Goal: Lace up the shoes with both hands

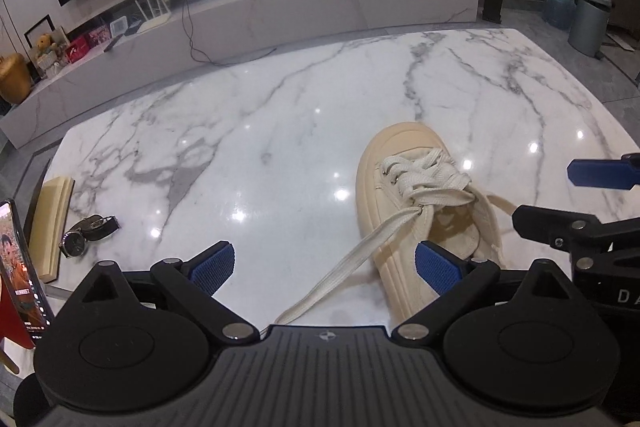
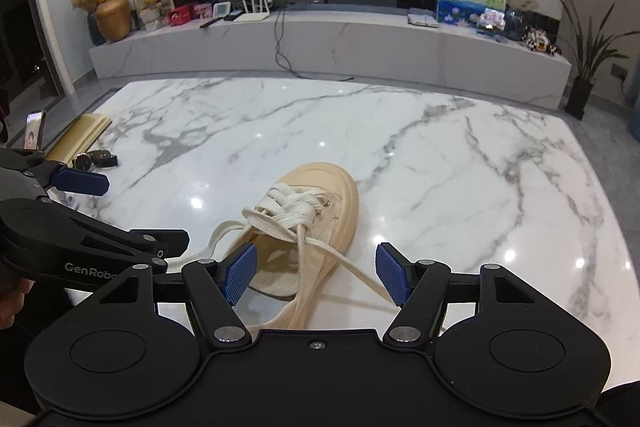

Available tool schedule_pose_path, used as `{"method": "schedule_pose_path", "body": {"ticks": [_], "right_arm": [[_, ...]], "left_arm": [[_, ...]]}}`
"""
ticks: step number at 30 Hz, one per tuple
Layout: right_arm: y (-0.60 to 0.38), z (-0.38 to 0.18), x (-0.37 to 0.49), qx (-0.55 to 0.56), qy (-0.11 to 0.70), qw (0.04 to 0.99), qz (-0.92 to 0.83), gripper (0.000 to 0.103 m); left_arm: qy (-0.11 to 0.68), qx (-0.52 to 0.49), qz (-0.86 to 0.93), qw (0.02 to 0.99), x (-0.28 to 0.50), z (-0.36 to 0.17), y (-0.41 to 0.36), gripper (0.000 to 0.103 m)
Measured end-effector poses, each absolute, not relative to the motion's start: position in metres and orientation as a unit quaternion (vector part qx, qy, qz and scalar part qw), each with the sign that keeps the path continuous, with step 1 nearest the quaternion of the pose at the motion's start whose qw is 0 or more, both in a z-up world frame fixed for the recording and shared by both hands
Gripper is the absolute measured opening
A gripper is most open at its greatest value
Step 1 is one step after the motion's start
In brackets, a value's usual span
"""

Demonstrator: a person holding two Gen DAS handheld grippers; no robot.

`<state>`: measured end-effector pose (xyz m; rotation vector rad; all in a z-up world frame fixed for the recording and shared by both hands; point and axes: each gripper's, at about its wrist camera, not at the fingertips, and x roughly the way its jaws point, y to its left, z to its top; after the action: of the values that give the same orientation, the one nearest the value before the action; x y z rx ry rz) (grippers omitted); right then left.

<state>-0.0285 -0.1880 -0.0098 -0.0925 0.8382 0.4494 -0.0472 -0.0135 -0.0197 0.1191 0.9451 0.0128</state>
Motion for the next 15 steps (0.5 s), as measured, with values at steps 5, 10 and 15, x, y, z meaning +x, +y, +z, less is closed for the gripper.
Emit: {"method": "schedule_pose_path", "body": {"ticks": [5,10,15], "right_arm": [[-0.1884,-0.015,-0.0249,-0.041,0.42,0.882,0.209,0.063],[-0.1881,-0.0161,-0.0235,-0.039,0.425,0.879,0.213,0.063],[-0.187,-0.0162,-0.0238,-0.042,0.426,0.878,0.217,0.063]], "left_arm": [[0.464,0.058,0.007,0.884,-0.045,-0.021,-0.0158,0.098],[0.474,0.053,0.006,0.879,-0.0421,-0.0246,-0.0161,0.098],[0.479,0.054,0.005,0.876,-0.0403,-0.0266,-0.017,0.098]]}}
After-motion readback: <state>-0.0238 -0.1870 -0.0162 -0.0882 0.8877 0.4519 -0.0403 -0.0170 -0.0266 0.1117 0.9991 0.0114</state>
